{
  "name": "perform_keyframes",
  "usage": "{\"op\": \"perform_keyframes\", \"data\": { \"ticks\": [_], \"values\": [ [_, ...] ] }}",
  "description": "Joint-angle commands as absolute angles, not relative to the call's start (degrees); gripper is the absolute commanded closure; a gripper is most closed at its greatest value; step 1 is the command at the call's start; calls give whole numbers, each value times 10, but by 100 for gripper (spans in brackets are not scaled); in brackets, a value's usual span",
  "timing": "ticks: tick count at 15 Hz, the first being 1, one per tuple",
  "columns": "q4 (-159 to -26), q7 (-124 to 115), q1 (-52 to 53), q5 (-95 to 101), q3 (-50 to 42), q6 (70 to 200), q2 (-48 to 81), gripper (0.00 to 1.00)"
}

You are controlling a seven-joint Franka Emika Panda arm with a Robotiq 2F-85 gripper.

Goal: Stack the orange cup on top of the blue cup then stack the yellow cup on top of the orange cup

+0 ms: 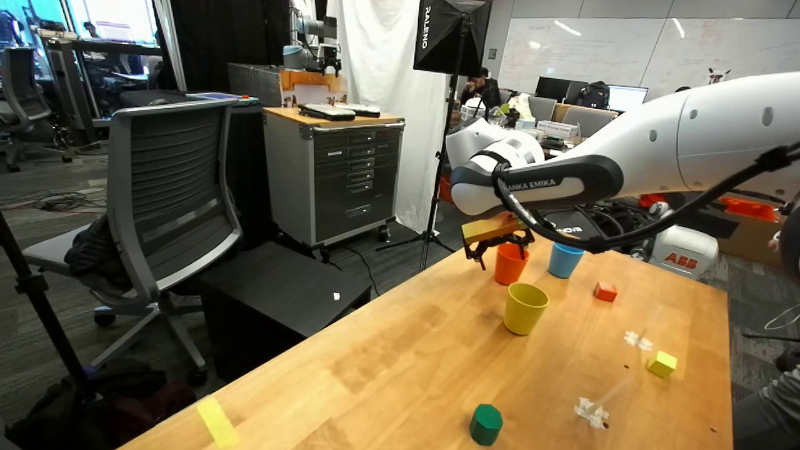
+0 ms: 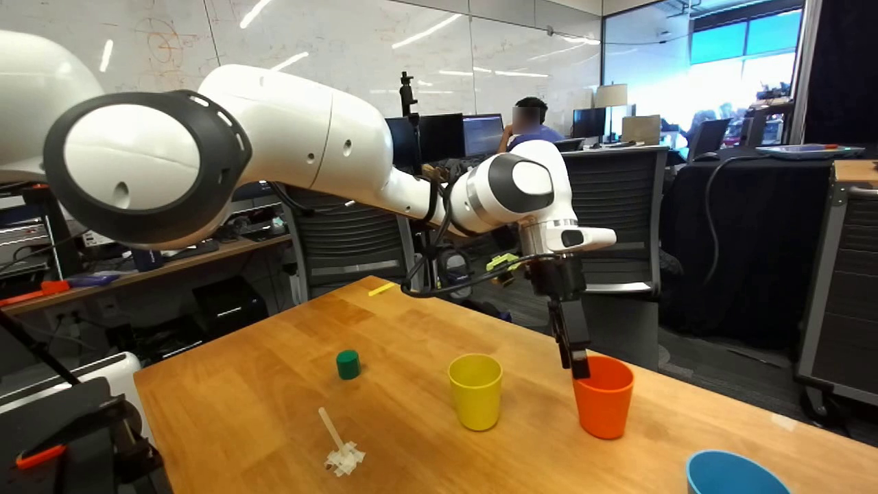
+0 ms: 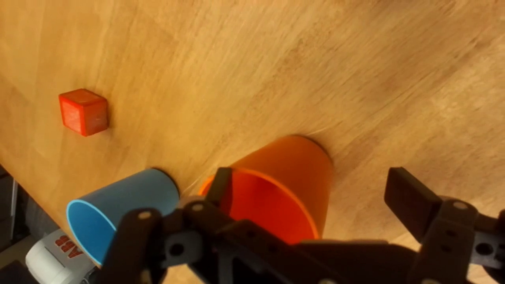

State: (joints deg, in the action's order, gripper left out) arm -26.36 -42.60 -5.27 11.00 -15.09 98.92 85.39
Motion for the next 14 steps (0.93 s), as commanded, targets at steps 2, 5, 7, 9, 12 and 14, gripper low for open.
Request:
{"op": "perform_keyframes", "data": {
  "ticks": [2, 5, 7, 9, 12, 14],
  "values": [
    [-266, -442, -55, 118, -149, 1010, 854, 0],
    [-268, -438, -58, 119, -150, 1008, 854, 0],
    [-266, -438, -59, 118, -150, 1003, 854, 0],
    [-259, -439, -61, 115, -150, 996, 854, 0],
    [-245, -433, -62, 111, -152, 988, 853, 0],
    [-259, -433, -61, 110, -152, 992, 843, 0]
  ]
}}
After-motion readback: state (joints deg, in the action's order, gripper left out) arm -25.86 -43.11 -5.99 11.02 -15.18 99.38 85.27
